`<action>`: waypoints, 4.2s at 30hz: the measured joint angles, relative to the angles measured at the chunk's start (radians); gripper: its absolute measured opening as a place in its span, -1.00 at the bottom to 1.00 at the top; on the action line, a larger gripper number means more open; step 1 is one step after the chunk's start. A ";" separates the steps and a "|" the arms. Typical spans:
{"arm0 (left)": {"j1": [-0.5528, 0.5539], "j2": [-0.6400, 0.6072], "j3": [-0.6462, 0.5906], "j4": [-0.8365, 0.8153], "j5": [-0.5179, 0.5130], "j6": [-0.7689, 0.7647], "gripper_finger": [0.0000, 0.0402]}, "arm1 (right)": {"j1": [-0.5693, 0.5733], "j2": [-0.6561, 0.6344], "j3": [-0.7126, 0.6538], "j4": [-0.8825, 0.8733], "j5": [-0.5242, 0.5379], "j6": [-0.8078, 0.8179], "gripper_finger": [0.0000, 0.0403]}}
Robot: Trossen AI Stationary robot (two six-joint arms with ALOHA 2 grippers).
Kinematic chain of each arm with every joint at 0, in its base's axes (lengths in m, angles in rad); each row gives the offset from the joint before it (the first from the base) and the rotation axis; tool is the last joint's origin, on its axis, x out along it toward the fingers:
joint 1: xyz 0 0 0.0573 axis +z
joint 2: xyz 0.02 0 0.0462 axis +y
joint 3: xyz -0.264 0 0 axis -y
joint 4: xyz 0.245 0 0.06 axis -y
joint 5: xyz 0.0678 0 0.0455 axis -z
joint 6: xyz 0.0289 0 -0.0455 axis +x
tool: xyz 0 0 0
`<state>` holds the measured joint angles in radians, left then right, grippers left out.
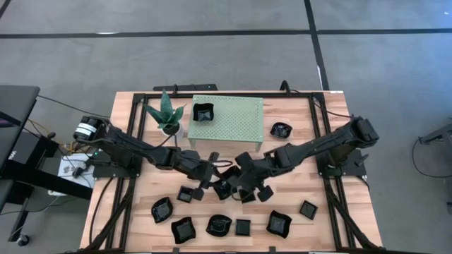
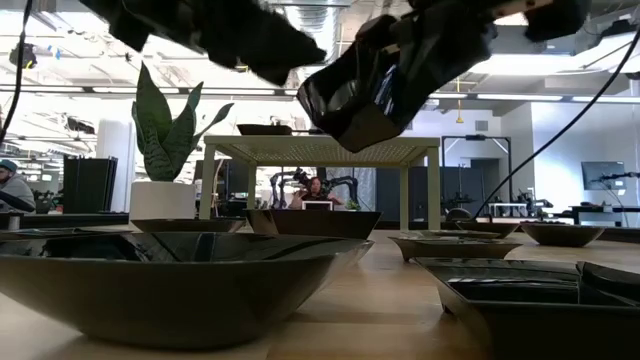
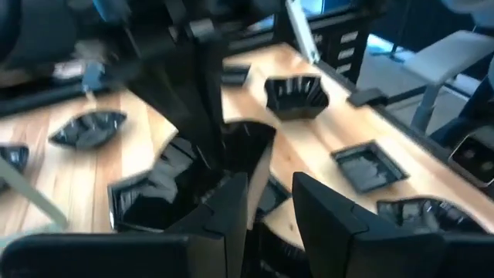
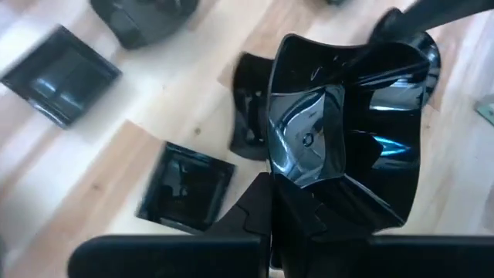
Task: Pick & Place Mini shaped plates
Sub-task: Stack the distorted square plate on top of the other distorted square plate on the shelf
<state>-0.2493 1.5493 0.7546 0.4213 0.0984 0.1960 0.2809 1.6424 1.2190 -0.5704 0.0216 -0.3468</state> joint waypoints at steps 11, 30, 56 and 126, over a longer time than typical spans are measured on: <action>0.051 0.029 0.000 0.003 0.004 -0.021 -0.47 | -0.029 0.000 -0.001 0.001 -0.080 -0.098 -1.00; 0.040 0.028 0.000 -0.002 0.014 -0.018 -0.79 | -0.110 -0.002 -0.001 0.010 -0.132 -0.098 -0.98; 0.006 0.027 0.060 -0.002 -0.137 -0.021 -0.95 | -0.085 -0.049 0.373 -0.657 0.130 0.079 -0.61; 0.410 -0.343 0.075 -0.600 -0.509 0.101 -0.54 | -0.218 -0.732 -0.585 0.333 0.163 0.059 -0.71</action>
<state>0.1602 1.2060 0.8292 -0.1786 -0.4107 0.2975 0.0628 0.9100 0.6336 -0.2379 0.1841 -0.2874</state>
